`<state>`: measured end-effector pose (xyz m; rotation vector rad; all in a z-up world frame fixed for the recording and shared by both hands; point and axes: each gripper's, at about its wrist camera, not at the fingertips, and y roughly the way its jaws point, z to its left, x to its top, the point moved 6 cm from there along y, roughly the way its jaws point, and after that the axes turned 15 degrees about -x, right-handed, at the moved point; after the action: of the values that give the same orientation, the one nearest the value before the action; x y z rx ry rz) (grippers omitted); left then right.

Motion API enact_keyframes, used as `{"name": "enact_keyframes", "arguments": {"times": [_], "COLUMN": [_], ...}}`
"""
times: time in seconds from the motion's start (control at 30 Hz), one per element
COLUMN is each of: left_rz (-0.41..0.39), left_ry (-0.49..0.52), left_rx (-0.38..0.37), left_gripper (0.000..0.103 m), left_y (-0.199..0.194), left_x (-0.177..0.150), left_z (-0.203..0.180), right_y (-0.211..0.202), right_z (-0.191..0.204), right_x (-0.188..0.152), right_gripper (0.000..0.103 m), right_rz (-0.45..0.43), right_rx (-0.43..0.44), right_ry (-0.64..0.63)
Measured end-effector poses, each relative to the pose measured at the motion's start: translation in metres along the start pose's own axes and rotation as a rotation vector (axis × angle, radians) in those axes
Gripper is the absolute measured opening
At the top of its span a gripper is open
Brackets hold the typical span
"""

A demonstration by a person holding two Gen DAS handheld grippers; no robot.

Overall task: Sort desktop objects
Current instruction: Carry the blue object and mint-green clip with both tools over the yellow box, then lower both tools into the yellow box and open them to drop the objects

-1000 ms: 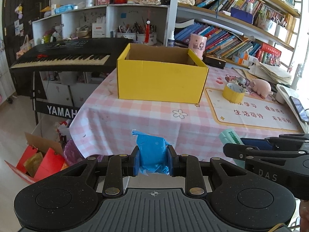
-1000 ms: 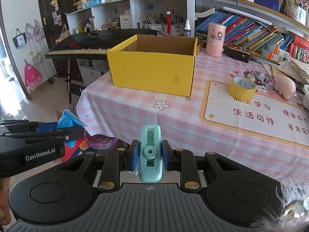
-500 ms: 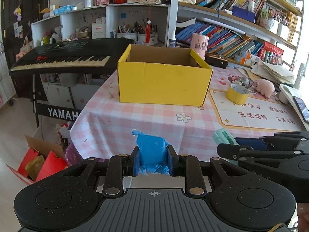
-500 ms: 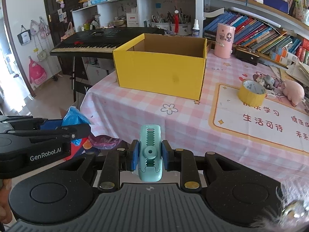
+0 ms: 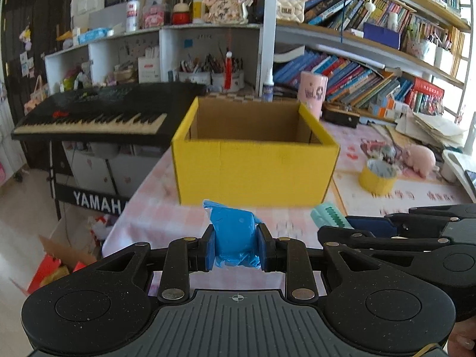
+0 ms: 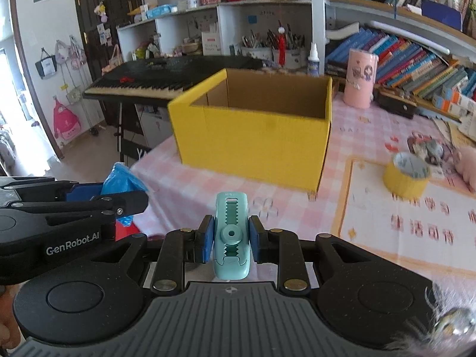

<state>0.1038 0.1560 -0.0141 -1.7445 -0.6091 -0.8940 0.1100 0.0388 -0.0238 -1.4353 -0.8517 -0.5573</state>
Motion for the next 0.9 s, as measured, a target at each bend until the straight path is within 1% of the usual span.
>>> {"name": "enact_keyframes", "arguments": {"times": [0.3,0.43,0.57,0.73,0.9], "left_rz": [-0.052,-0.076,-0.087,-0.063,0.009], "left_ry": [0.034,0.001,-0.010,0.015,0.009], "left_rx": [0.022,0.024,0.040,0.064,0.064], "left_gripper": [0.026,0.026,0.026,0.026,0.026], "left_y": [0.042,0.062,0.081,0.109,0.148], "left_x": [0.060,0.085,0.105,0.122,0.126], "left_z": [0.000,0.006,0.011,0.019,0.030], "right_y": [0.035,0.055,0.075,0.105,0.141], "right_z": [-0.023,-0.038,-0.051,-0.063,-0.064], "right_x": [0.065,0.094,0.119,0.144,0.158], "right_gripper": [0.023,0.023,0.023,0.023,0.023], "right_rz": [-0.079,-0.104,-0.123,-0.135,-0.124], "right_rx": [0.025,0.028,0.029,0.032,0.036], "right_ry": [0.005,0.007,0.010,-0.023,-0.103]}}
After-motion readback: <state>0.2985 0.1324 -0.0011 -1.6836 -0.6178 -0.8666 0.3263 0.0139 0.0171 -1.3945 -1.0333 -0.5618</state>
